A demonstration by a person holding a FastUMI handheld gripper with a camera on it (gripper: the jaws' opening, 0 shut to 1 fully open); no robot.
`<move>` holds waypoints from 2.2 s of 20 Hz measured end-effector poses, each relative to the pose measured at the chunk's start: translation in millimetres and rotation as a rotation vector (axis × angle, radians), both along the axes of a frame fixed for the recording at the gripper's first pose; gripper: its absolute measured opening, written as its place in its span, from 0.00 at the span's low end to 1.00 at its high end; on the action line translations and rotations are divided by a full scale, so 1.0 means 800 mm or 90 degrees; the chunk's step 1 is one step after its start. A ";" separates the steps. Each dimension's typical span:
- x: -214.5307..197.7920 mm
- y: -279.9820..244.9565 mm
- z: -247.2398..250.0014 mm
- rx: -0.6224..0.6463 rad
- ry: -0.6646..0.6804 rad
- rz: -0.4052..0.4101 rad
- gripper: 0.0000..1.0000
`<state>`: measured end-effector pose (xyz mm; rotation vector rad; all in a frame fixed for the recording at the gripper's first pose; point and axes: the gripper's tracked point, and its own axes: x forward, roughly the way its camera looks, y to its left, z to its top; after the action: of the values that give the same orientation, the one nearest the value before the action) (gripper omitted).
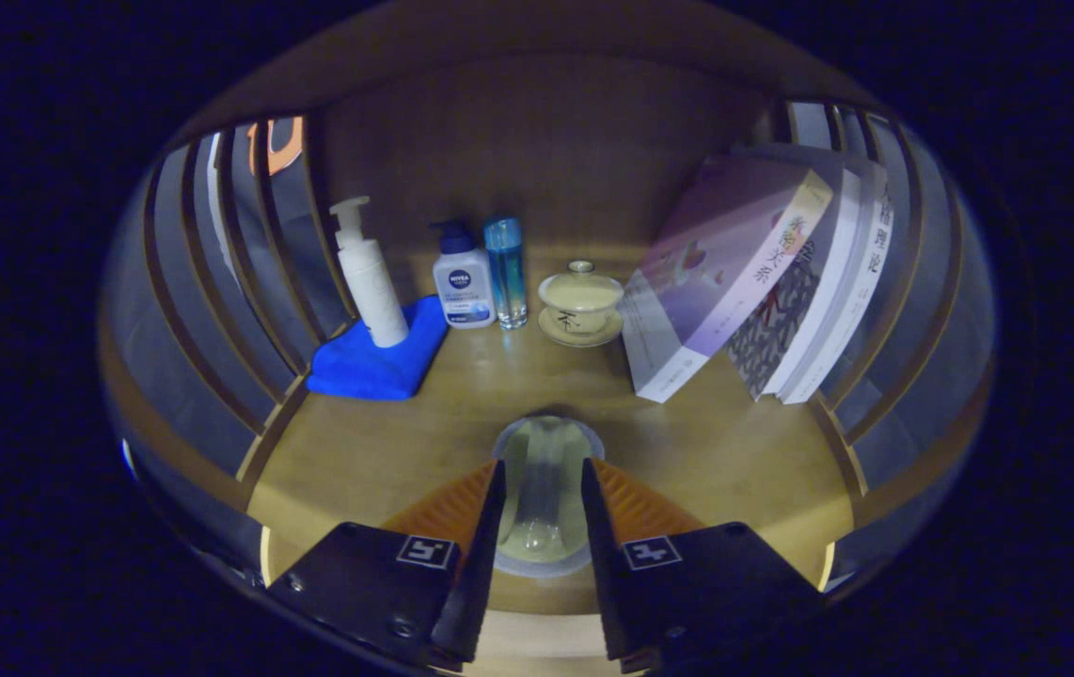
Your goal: Pull open the drawer, take out the items inside it, and place them on the countertop above the cabinet.
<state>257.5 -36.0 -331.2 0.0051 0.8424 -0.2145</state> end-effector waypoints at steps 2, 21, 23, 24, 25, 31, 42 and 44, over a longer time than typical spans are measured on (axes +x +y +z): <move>-0.015 0.011 0.014 0.012 -0.007 0.017 0.61; -0.222 0.092 0.101 0.003 -0.206 0.140 0.96; -0.244 0.095 0.095 -0.011 -0.224 0.142 0.97; -0.255 0.097 0.087 -0.019 -0.226 0.146 0.98; -0.266 0.098 0.077 -0.024 -0.228 0.142 0.98; -0.310 0.104 0.041 -0.031 -0.277 0.127 0.98; -0.385 0.069 -0.058 -0.088 -0.275 0.069 0.98; -0.390 0.072 -0.050 -0.105 -0.303 0.075 0.99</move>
<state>-54.8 21.8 -371.0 -0.1420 0.3476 -0.1621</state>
